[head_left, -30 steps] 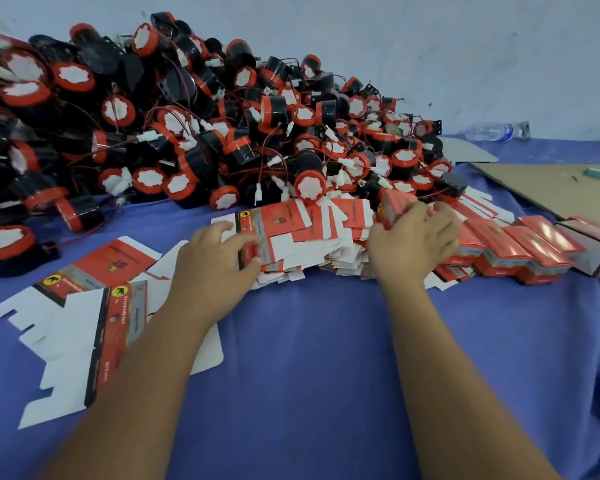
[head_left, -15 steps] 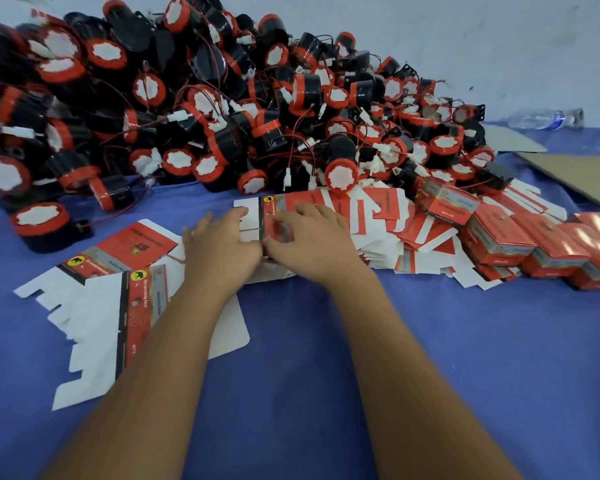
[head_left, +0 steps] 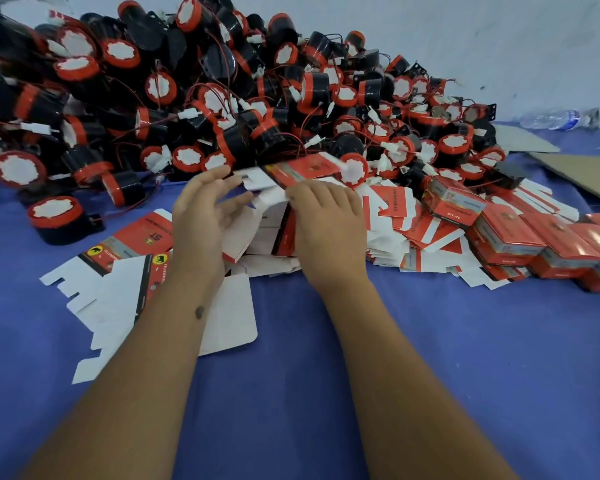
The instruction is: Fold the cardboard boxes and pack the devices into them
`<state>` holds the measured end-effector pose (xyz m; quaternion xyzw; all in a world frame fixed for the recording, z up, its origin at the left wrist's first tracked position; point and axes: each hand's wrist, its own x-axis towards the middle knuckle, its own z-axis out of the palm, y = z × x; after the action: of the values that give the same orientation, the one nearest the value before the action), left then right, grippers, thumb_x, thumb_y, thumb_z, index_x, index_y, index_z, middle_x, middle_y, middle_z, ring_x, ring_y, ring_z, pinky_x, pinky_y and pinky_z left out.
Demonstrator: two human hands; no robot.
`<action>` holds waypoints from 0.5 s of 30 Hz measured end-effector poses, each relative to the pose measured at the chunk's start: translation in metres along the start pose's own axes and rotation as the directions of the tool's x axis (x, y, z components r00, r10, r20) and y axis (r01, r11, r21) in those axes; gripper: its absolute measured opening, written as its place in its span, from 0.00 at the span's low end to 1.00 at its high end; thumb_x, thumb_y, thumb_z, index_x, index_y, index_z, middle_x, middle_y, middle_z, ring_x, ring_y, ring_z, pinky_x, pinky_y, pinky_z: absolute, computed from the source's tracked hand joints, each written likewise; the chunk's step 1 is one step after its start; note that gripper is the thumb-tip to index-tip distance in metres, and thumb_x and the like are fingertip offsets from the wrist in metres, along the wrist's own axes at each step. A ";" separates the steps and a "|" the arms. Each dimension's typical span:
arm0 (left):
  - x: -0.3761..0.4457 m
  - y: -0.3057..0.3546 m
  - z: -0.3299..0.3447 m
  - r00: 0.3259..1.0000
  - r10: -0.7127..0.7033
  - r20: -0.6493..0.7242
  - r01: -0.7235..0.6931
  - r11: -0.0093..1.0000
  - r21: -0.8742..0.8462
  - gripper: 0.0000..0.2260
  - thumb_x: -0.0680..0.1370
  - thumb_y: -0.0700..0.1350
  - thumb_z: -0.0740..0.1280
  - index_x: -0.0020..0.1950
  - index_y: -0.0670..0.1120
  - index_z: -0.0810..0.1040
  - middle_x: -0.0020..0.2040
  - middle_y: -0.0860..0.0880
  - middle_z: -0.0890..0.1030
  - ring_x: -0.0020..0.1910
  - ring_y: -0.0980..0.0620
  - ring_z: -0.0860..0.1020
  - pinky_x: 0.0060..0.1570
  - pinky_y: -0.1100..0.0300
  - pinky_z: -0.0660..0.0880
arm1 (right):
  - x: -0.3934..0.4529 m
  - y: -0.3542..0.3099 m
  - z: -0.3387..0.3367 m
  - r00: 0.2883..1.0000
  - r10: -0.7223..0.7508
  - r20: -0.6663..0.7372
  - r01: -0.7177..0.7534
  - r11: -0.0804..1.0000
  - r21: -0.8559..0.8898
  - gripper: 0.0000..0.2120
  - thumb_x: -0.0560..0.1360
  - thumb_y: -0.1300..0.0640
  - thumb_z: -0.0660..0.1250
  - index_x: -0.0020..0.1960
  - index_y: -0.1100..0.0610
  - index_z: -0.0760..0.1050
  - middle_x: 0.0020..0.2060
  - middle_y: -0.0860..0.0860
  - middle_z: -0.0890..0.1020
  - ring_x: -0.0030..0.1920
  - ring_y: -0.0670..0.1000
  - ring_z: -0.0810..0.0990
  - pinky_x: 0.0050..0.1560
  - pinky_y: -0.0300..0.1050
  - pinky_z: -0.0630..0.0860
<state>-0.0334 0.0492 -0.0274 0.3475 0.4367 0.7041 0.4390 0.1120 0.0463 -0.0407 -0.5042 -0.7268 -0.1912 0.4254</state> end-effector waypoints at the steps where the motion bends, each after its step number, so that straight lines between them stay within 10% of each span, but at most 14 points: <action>1: 0.002 -0.001 -0.001 1.000 -0.001 -0.006 0.002 0.999 0.033 0.10 0.82 0.41 0.60 0.52 0.50 0.81 0.51 0.51 0.85 0.48 0.52 0.85 0.46 0.61 0.80 | 0.001 0.001 -0.001 0.999 0.024 -0.049 -0.024 1.000 0.011 0.12 0.72 0.68 0.62 0.52 0.62 0.81 0.47 0.56 0.84 0.50 0.59 0.81 0.56 0.52 0.71; 8: 0.001 -0.011 -0.007 0.994 0.062 0.092 -0.080 0.975 0.207 0.19 0.76 0.46 0.65 0.66 0.58 0.73 0.66 0.57 0.75 0.66 0.55 0.74 0.64 0.57 0.72 | 0.002 0.007 -0.008 0.941 0.280 -0.193 -0.195 0.909 0.368 0.13 0.80 0.63 0.54 0.55 0.65 0.75 0.43 0.53 0.77 0.42 0.51 0.72 0.44 0.45 0.70; 15: -0.011 -0.006 0.004 0.915 0.234 0.330 -0.297 0.942 0.154 0.25 0.82 0.43 0.59 0.77 0.58 0.61 0.77 0.57 0.65 0.75 0.61 0.63 0.74 0.60 0.62 | 0.003 -0.001 -0.007 0.904 0.428 -0.017 -0.301 0.664 0.685 0.05 0.84 0.57 0.54 0.53 0.53 0.69 0.40 0.41 0.75 0.40 0.40 0.74 0.43 0.33 0.71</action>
<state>-0.0240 0.0420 -0.0329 0.5513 0.3807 0.6471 0.3639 0.1137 0.0423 -0.0340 -0.4344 -0.5893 0.1271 0.6693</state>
